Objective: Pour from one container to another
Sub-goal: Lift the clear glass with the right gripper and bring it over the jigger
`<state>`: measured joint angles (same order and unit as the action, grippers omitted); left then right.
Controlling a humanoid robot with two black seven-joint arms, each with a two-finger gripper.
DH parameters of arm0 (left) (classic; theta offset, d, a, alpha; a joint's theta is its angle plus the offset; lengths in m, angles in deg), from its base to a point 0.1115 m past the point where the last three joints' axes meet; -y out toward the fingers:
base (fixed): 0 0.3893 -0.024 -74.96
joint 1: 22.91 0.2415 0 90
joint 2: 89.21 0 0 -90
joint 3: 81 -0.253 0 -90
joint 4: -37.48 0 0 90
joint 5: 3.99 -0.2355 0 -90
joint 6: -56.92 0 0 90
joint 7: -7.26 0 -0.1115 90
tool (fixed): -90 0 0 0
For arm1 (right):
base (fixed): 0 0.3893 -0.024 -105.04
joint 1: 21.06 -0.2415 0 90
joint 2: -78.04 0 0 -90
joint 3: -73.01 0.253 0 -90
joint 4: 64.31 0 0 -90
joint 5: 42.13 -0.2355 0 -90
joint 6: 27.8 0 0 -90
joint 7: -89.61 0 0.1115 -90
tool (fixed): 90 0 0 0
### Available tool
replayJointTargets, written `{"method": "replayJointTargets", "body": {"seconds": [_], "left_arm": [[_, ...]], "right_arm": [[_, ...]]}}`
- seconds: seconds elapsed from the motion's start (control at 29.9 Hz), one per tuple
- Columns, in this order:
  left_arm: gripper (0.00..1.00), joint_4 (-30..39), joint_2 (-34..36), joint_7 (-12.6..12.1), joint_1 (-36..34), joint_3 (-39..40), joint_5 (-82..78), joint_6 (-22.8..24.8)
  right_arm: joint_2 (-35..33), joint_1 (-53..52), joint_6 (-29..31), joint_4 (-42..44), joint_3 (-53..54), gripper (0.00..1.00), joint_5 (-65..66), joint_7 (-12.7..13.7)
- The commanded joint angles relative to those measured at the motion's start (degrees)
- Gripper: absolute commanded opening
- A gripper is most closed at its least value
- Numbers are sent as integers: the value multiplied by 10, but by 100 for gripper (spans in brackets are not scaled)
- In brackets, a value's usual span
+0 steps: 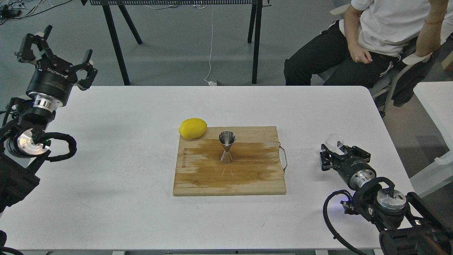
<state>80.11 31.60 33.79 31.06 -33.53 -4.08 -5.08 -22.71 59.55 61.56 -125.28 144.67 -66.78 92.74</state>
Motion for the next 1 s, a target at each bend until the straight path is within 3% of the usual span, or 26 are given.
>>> {"method": "replayJointTargets", "body": {"seconds": [0.0,0.23,0.6,0.97], "left_arm": [[100,0,4,0,0,1,0,0],[100,0,10,1,0,1,0,0],[100,0,24,1,1,1,0,0],[100,0,29,1,2,1,1,0]], "right_arm": [[-31,5,-22,-102,-7,41,7,0],[-56,-64,-150,-216,-58,40,28,-1],[-53,-206,-168,-199,-258,40,173,-1],[-41,-247,-180,-183,-325,39,281,-2]]}}
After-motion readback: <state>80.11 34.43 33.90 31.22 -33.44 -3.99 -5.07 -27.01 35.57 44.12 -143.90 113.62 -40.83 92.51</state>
